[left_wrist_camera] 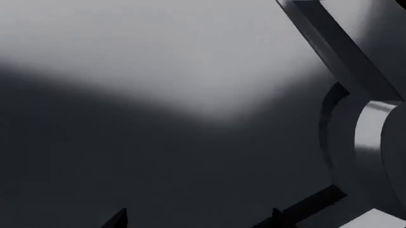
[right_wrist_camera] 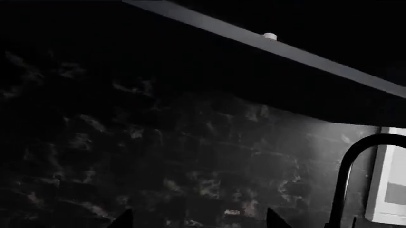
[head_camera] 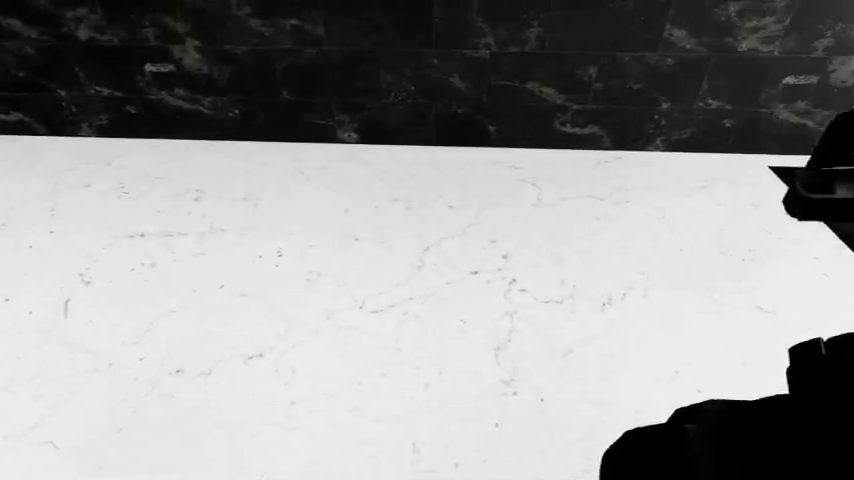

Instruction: Pick and place the shaker into the drawer. Then close the cabinet.

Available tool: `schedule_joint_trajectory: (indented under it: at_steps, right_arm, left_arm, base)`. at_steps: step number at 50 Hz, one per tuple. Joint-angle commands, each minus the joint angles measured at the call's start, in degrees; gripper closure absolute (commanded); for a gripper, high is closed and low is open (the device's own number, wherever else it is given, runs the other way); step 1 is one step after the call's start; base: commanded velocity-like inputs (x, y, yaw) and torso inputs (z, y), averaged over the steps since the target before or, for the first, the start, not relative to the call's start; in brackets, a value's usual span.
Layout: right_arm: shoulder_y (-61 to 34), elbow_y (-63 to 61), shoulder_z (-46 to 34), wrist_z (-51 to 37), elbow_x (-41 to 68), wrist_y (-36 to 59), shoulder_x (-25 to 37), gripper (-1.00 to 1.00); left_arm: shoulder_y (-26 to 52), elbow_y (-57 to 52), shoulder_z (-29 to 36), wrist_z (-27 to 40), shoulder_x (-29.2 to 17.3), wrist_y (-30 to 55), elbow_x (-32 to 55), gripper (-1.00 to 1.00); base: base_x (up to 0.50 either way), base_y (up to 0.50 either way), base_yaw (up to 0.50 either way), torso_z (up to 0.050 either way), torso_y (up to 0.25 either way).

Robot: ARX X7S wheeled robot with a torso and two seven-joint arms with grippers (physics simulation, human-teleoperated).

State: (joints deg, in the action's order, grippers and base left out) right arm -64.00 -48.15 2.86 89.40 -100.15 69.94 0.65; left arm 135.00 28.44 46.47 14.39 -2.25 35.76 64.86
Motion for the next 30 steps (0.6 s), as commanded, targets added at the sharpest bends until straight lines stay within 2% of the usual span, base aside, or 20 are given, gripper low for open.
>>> schedule_joint_trajectory:
  at_steps: [1, 6, 7, 10, 12, 15, 17, 19, 22, 24, 26, 28, 30]
  right_arm:
    - [12.7, -11.8, 12.8, 0.6, 0.0, -6.1, -0.6, -1.00]
    - [13.4, -11.8, 9.2, 0.6, -2.1, -3.8, -0.6, -1.00]
    - [13.4, -11.7, 8.1, 0.6, -2.4, -3.2, -0.6, -1.00]
    - [12.2, -10.2, 4.5, 0.6, -3.4, -1.6, -0.6, -1.00]
    - [10.7, -8.0, 0.8, 0.6, -4.2, 0.1, -0.6, -1.00]
    - [7.8, -3.9, -5.5, 0.6, -5.2, 3.6, -0.6, -1.00]
    - [5.3, -0.4, -9.8, 0.6, -5.8, 6.3, -0.6, -1.00]
    - [2.7, 3.2, -14.4, 0.6, -6.2, 9.6, -0.6, -1.00]
    - [0.3, 7.1, -20.2, 0.6, -6.4, 14.3, -0.6, -1.00]
    - [-0.9, 9.5, -23.9, 0.4, -6.1, 17.5, -0.5, -1.00]
    - [-1.4, 10.9, -26.8, -3.9, -1.5, 19.7, -0.4, -1.00]
    - [-0.9, 11.4, -28.2, -8.4, 4.6, 20.0, -0.6, -1.00]
    - [0.0, 13.0, -29.6, -5.5, 6.6, 20.0, -0.6, -1.00]
  left_arm:
    - [0.0, -0.6, 15.0, -0.9, 2.3, -9.3, 16.9, -1.00]
    - [0.0, 0.4, 15.2, 0.1, 2.3, -9.2, 17.6, -1.00]
    - [0.0, 1.2, 16.1, 0.4, 2.3, -11.3, 18.5, -1.00]
    - [0.0, 5.8, 20.2, 6.3, 2.3, -17.3, 32.4, -1.00]
    - [-0.2, 6.2, 25.4, 10.8, 2.2, -22.5, 36.6, -1.00]
    - [-16.4, -19.5, 22.7, 36.6, -23.5, -33.0, 33.8, -1.00]
    - [-24.3, -36.7, 22.9, 53.3, -39.8, -35.8, 31.5, -1.00]
    - [-30.2, -53.9, 23.1, 58.8, -53.5, -38.2, 28.9, -1.00]
    - [-37.4, -76.9, 23.7, 62.0, -69.1, -43.8, 24.7, -1.00]
    - [-42.6, -80.7, 25.7, 63.6, -78.2, -48.8, 19.5, -1.00]
    - [-46.5, -82.1, 28.3, 63.8, -84.5, -53.2, 15.3, -1.00]
    - [-48.7, -82.4, 30.4, 64.4, -87.7, -55.9, 12.0, -1.00]
    - [-50.1, -81.8, 31.7, 66.6, -87.7, -56.9, 9.0, -1.00]
  base:
    - [0.00, 0.00, 0.00, 0.000, 0.000]
    - [0.00, 0.00, 0.00, 0.000, 0.000]
    - [0.00, 0.00, 0.00, 0.000, 0.000]
    - [0.00, 0.00, 0.00, 0.000, 0.000]
    - [0.01, 0.00, 0.00, 0.000, 0.000]
    - [0.00, 0.00, 0.00, 0.000, 0.000]
    - [0.00, 0.00, 0.00, 0.000, 0.000]
    - [0.00, 0.00, 0.00, 0.000, 0.000]
    - [0.00, 0.00, 0.00, 0.000, 0.000]
    - [0.00, 0.00, 0.00, 0.000, 0.000]
    - [0.00, 0.00, 0.00, 0.000, 0.000]
    - [0.00, 0.00, 0.00, 0.000, 0.000]
    - [0.00, 0.00, 0.00, 0.000, 0.000]
